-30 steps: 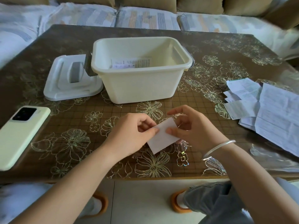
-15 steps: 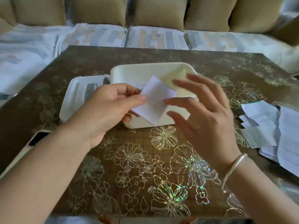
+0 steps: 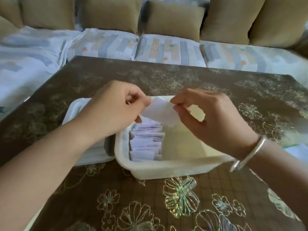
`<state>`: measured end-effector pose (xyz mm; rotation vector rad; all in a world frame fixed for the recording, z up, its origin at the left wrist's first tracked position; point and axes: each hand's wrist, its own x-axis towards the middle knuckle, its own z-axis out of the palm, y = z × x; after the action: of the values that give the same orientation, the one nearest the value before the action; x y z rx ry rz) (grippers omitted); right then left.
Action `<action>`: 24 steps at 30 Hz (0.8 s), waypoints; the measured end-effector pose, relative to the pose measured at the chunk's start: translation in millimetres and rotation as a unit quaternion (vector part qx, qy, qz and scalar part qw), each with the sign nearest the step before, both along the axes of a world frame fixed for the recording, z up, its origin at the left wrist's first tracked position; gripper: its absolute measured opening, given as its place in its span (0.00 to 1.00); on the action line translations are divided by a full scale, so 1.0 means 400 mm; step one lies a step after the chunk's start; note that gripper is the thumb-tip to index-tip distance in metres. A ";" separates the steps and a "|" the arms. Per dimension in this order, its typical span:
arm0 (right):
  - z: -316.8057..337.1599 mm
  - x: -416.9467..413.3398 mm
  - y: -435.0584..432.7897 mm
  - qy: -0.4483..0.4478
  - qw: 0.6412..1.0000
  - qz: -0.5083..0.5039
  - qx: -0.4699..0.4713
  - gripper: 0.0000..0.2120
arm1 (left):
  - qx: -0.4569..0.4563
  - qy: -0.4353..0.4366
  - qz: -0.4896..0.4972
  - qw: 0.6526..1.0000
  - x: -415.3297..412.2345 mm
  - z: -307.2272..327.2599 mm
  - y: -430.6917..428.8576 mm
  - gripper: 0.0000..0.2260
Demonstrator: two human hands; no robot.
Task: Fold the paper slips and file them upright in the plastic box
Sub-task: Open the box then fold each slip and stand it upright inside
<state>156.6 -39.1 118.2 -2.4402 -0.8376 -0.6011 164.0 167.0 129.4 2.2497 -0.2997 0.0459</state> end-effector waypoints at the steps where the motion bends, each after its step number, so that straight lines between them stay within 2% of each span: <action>1: 0.004 0.013 0.000 0.061 0.998 0.003 0.004 0.06 | 0.025 -0.057 0.000 0.998 0.021 -0.005 0.006 0.07; 3: -0.001 0.041 0.004 0.191 0.981 0.018 -0.001 0.06 | 0.087 -0.140 0.007 0.986 0.071 -0.028 0.021 0.07; 5: -0.007 0.056 0.009 0.269 0.962 0.032 -0.036 0.05 | 0.128 -0.187 0.012 0.974 0.102 -0.050 0.022 0.07; 8: -0.017 0.066 0.022 0.334 0.937 0.068 -0.080 0.06 | 0.109 -0.200 0.015 0.973 0.120 -0.086 0.012 0.07; 13: -0.029 0.061 0.025 0.422 0.900 0.090 -0.065 0.05 | 0.059 -0.220 0.039 0.973 0.121 -0.127 -0.003 0.07; 20: -0.044 0.061 0.076 0.406 0.879 0.151 -0.199 0.03 | 0.039 -0.221 0.035 0.974 0.122 -0.127 0.001 0.07; 24: -0.086 0.071 0.098 0.356 0.882 0.136 -0.277 0.08 | 0.036 -0.218 0.035 0.975 0.121 -0.128 0.002 0.07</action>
<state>185.0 0.0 83.9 -2.6263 -1.0791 0.7128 212.5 168.0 78.1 2.3058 -0.4602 0.5793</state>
